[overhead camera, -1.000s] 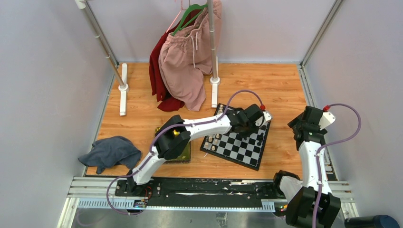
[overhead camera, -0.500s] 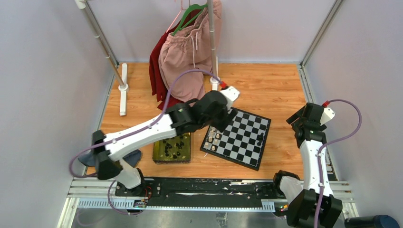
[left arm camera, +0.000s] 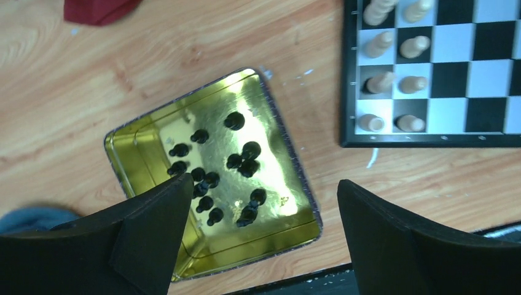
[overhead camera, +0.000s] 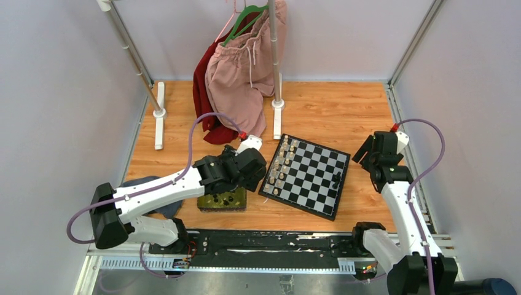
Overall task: Set up the chess pieces on the board
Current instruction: Pick up the chess piece from the storage box.
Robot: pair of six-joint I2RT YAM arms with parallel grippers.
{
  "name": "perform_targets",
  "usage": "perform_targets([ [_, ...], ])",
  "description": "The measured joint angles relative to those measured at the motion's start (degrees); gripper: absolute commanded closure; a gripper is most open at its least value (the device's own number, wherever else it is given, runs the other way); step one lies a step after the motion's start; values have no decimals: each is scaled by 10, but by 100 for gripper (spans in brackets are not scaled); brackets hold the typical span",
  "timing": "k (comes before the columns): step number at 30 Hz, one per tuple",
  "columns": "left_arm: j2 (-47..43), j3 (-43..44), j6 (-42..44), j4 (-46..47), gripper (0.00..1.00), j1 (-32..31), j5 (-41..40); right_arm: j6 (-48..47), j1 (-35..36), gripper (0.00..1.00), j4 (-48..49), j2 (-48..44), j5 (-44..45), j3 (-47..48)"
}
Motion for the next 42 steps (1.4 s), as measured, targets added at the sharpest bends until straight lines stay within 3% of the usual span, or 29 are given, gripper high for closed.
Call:
perform_targets([
  [15,-7,-75,-72,44,35,133,31,-7,56,24,-14,27,31,11],
  [23,53,-75,-70,80,50,150,66,-12,57,24,-10,47,37,11],
  [42,138,-75,-78,121,60,185,108,-25,59,24,21,84,37,11],
])
